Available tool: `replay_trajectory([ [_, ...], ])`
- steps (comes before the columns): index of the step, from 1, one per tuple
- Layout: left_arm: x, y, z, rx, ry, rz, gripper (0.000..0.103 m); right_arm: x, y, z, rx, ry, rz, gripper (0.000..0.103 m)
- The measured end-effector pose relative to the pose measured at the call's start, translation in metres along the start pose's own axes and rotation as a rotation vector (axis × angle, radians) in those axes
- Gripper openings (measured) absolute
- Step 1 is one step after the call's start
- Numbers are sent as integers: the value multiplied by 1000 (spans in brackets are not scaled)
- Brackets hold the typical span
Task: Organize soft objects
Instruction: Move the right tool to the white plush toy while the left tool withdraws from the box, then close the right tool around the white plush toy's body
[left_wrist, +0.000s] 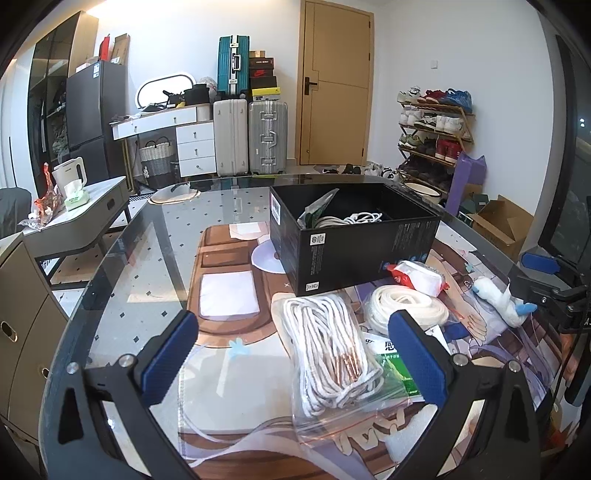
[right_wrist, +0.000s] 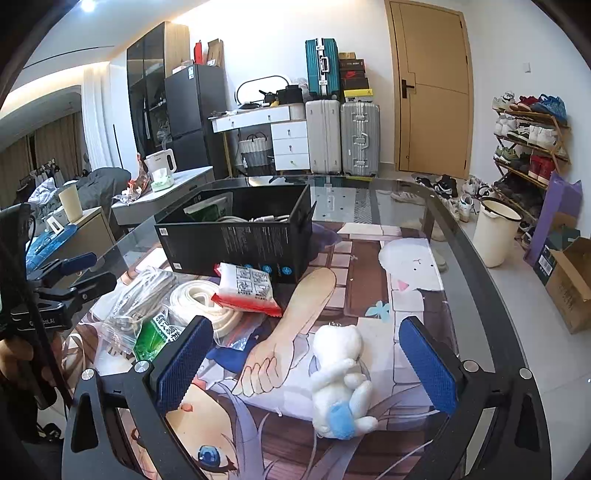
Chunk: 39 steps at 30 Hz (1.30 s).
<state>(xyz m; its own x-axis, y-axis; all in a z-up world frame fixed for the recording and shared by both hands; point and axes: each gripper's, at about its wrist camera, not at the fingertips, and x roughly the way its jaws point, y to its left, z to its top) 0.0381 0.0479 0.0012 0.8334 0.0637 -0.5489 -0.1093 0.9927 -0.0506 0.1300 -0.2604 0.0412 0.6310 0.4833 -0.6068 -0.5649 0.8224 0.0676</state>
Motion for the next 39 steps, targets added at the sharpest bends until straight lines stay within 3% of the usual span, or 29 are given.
replay_trajectory([
  [28, 9, -6, -3, 44, 67, -21, 103, 34, -25, -12, 39, 172, -98, 102],
  [35, 10, -7, -2, 48, 78, -17, 103, 43, -35, -18, 86, 239, -66, 102],
  [37, 11, -6, -2, 47, 78, -19, 103, 45, -34, -20, 86, 251, -65, 100],
  [39, 11, -6, -2, 46, 80, -19, 103, 47, -31, -21, 70, 255, -71, 89],
])
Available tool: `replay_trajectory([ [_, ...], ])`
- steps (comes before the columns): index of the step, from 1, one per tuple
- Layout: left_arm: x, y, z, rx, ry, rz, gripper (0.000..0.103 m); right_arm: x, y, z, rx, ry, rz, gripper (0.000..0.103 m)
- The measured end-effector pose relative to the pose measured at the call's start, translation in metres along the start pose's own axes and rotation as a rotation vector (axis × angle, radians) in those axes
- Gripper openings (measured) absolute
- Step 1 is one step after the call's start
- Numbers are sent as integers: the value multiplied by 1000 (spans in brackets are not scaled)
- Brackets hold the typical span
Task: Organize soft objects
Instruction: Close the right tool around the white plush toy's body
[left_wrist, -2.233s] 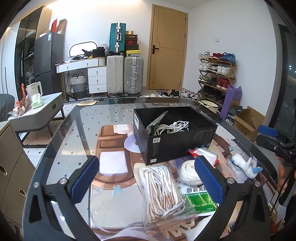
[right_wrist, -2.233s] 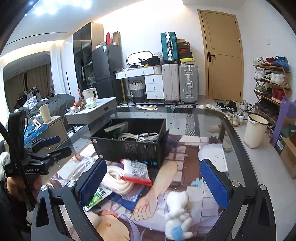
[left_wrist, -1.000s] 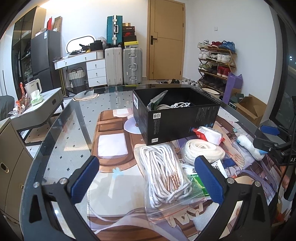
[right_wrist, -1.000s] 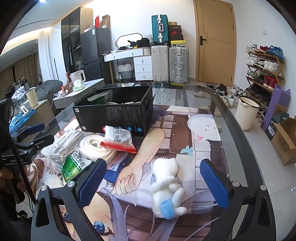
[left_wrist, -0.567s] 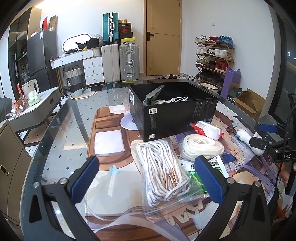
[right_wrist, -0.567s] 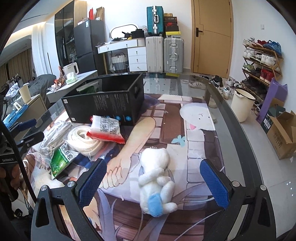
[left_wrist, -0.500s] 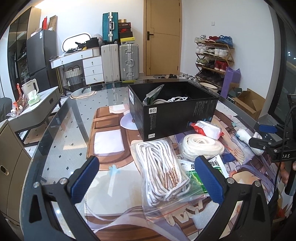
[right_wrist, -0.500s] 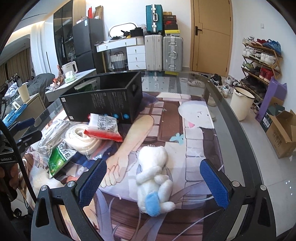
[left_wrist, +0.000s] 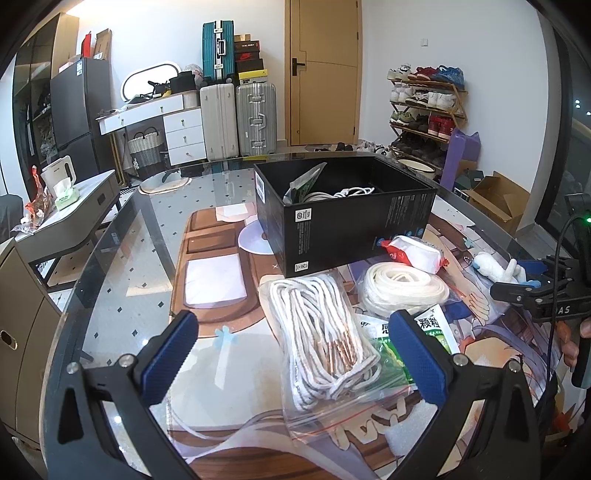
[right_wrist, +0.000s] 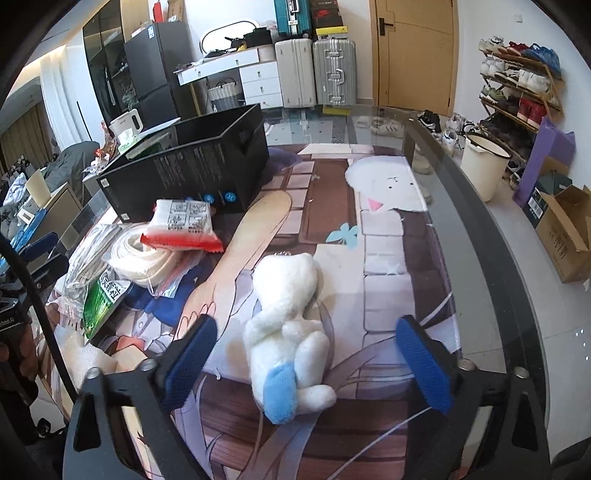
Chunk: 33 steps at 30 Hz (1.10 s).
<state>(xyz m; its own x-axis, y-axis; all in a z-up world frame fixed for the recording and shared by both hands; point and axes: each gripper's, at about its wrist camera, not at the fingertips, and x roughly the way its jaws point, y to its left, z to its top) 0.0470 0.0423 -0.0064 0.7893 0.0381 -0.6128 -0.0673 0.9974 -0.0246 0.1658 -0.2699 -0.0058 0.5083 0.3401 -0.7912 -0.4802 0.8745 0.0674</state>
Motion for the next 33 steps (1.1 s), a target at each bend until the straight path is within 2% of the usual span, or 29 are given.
replay_trajectory([
  [4, 0, 0, -1, -1, -1, 1, 103, 1, 11, -3, -68, -2, -29, 74],
  [9, 0, 0, -1, 1, -3, 2, 103, -2, 19, -4, -105, -14, 1, 47],
  [12, 0, 0, -1, 0, -2, 2, 103, -3, 22, -5, -116, -22, 11, 36],
  [17, 1, 1, -1, 0, -3, 3, 103, -6, 24, -6, -124, -39, 29, 35],
  [33, -4, 0, -1, 27, -19, 20, 103, -37, 33, 0, -127, -177, 92, 35],
])
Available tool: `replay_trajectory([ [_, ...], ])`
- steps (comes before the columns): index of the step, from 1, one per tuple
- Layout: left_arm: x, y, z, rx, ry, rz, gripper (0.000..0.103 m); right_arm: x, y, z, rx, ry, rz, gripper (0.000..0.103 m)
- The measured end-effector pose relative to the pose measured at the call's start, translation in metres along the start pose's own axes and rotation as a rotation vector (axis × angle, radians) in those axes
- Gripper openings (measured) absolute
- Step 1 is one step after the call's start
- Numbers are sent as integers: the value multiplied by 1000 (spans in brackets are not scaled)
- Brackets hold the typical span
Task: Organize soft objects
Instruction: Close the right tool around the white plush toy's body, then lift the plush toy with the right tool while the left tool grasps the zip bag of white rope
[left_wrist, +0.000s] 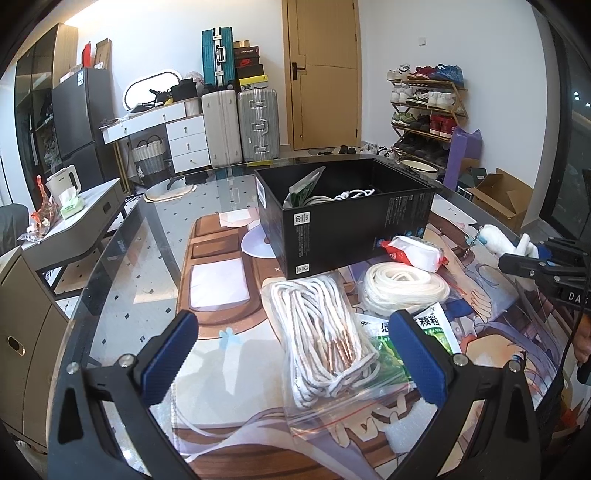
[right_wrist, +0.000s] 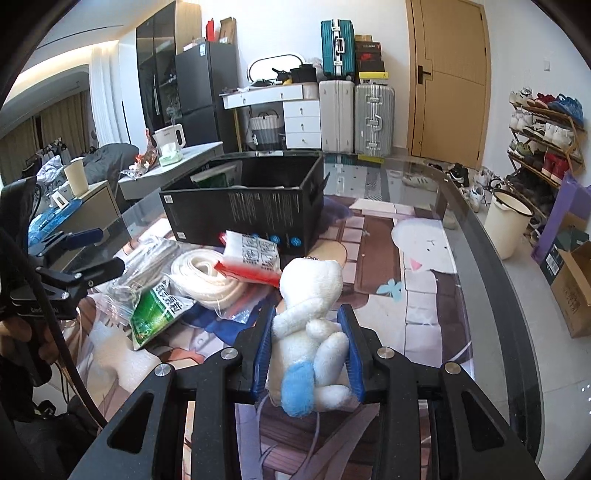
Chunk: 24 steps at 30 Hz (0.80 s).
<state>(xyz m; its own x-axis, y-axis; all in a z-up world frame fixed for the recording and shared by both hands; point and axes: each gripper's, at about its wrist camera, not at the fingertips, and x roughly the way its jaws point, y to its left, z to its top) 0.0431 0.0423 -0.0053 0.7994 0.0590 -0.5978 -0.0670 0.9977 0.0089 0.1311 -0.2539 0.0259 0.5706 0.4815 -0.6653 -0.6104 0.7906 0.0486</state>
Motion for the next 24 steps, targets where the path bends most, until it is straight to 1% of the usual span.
replay_trajectory([
  [5, -2, 0, 1, -3, -3, -7, 103, -6, 3, 3, -3, -27, 9, 35],
  [13, -8, -5, -1, 19, -5, -17, 103, -18, 11, 6, -15, -79, 48, 35],
  [17, -9, -8, -3, 20, 8, -55, 103, -19, 17, 7, -29, -86, 60, 35],
  [21, -5, -13, -5, 44, 32, -44, 103, -18, 21, 7, -38, -84, 70, 35],
  [24, 1, -11, -4, 14, 57, -49, 103, -17, 22, 6, -39, -82, 74, 35],
])
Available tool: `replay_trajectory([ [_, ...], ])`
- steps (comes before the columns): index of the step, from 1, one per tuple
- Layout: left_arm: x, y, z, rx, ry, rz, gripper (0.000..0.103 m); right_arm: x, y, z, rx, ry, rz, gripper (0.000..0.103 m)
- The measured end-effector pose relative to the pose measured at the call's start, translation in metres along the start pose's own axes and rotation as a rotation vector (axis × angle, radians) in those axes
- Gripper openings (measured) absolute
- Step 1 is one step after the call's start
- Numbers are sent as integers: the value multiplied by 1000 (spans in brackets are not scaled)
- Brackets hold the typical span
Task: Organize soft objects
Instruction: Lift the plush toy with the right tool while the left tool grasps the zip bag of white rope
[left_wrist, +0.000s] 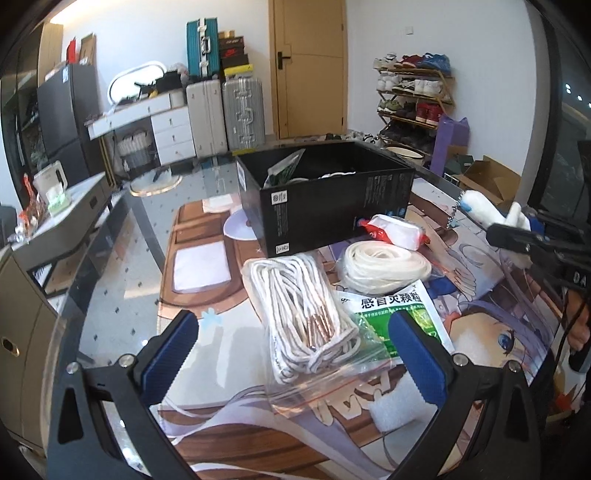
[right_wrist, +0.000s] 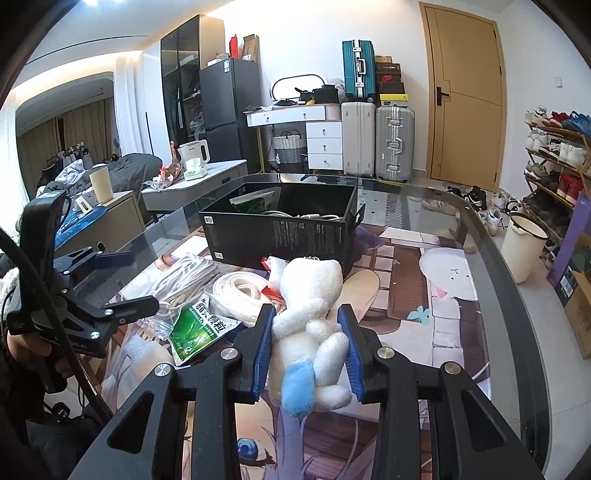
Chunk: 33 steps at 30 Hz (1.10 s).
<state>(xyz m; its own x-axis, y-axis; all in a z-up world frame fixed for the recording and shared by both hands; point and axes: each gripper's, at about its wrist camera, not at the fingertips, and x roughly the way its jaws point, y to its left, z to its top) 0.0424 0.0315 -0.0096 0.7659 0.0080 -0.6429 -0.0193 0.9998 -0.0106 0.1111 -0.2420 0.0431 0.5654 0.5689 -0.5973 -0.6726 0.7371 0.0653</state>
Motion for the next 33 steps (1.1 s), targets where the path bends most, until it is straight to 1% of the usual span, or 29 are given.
replay_trajectory([
  [6, 18, 8, 6, -77, 76, 7, 103, 3, 4, -1, -8, 7, 8, 35],
  [9, 27, 8, 7, -76, 118, 28, 102, 4, 5, -2, -12, 10, 9, 35],
  [11, 30, 6, 8, -73, 127, 28, 101, 4, 5, -2, -13, 11, 11, 35],
  [12, 31, 6, 8, -70, 127, 23, 99, 4, 5, -2, -14, 11, 12, 35],
  [14, 35, 4, 9, -67, 134, 14, 92, 5, 6, -2, -16, 11, 10, 35],
  [16, 37, 3, 9, -62, 142, -10, 76, 4, 6, -2, -15, 10, 9, 35],
  [17, 37, 2, 9, -58, 143, -20, 72, 4, 6, -2, -16, 10, 10, 35],
  [18, 37, 1, 8, -54, 140, -30, 62, 4, 6, -2, -16, 10, 10, 35],
  [20, 35, -1, 8, -44, 127, -33, 56, 4, 6, -1, -17, 8, 11, 35],
  [21, 33, 0, 8, -44, 118, -41, 43, 5, 6, -1, -17, 7, 10, 35],
  [23, 32, 1, 7, -55, 116, -69, 41, 5, 6, -1, -17, 7, 10, 35],
  [25, 29, 1, 7, -50, 110, -74, 39, 5, 6, 0, -17, 6, 9, 35],
  [33, 18, 1, 6, -55, 79, -91, 38, 3, 6, 1, -17, -5, 8, 35],
])
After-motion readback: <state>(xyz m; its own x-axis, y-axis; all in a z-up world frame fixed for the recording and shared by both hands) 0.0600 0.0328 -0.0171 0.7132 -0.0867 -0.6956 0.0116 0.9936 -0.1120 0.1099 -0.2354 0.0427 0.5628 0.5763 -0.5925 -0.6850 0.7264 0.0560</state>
